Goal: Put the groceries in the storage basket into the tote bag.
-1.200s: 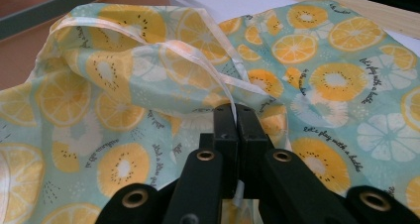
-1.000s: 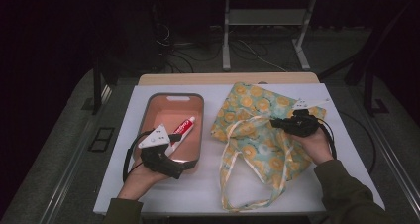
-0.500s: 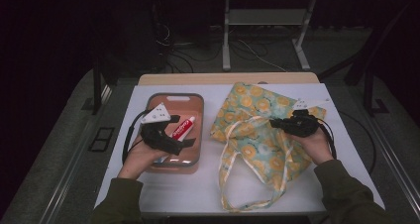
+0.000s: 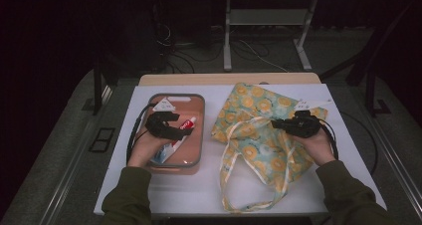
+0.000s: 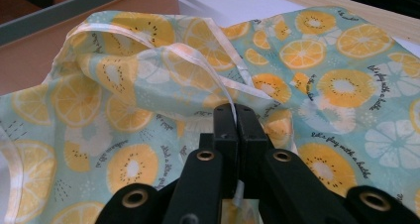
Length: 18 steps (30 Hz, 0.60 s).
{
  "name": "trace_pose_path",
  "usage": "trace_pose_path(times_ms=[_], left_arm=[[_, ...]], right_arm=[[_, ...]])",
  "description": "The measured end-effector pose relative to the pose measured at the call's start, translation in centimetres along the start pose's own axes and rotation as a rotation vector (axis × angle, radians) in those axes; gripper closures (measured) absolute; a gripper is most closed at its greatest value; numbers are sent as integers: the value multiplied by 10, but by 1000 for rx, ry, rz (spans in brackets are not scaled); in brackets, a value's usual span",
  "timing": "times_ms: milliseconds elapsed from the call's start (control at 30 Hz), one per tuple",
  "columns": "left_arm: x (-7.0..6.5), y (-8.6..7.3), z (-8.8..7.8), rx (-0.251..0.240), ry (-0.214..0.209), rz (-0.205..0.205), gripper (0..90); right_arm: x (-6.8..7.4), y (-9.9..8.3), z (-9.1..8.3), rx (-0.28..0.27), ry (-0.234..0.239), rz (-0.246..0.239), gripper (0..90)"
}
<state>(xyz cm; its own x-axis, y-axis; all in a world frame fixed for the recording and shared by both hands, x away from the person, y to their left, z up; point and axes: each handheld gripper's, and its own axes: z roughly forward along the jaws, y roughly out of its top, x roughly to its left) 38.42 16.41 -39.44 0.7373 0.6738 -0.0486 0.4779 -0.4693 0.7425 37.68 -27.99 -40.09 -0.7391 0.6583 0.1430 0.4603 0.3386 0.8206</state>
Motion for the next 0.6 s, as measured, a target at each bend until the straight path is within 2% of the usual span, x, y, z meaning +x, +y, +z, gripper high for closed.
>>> trace_pose_path(times_ms=[133, 267, 367, 600], left_arm=[[3, -5, 11, 90, 37, -13, 269], [4, -7, 18, 159, 40, -24, 317], [4, -8, 21, 187, 33, -34, 345], [4, -12, 26, 259, 65, -48, 423]], right_arm=[[1, 0, 0, 2, 1, -3, 888], [1, 0, 1, 4, 1, 0, 888], [2, 0, 1, 5, 0, -4, 888], [2, 0, 1, 6, 2, -9, 888]])
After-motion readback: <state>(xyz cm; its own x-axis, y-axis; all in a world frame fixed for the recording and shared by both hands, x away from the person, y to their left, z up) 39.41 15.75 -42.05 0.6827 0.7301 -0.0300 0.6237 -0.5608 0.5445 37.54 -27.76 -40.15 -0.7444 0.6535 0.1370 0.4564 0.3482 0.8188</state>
